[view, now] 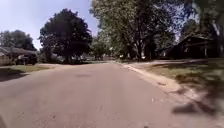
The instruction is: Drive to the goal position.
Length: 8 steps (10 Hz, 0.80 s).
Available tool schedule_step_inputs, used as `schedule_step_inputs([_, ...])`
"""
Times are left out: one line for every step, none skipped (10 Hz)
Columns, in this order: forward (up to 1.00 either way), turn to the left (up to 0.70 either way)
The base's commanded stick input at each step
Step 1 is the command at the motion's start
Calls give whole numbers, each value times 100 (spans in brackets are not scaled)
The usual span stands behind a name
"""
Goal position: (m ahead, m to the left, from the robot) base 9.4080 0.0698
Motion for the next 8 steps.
schedule_step_inputs([50, 0])
schedule_step_inputs([50, 0])
schedule_step_inputs([50, 0])
schedule_step_inputs([50, 0])
schedule_step_inputs([50, 0])
schedule_step_inputs([50, 0])
schedule_step_inputs([50, 0])
schedule_step_inputs([50, 0])
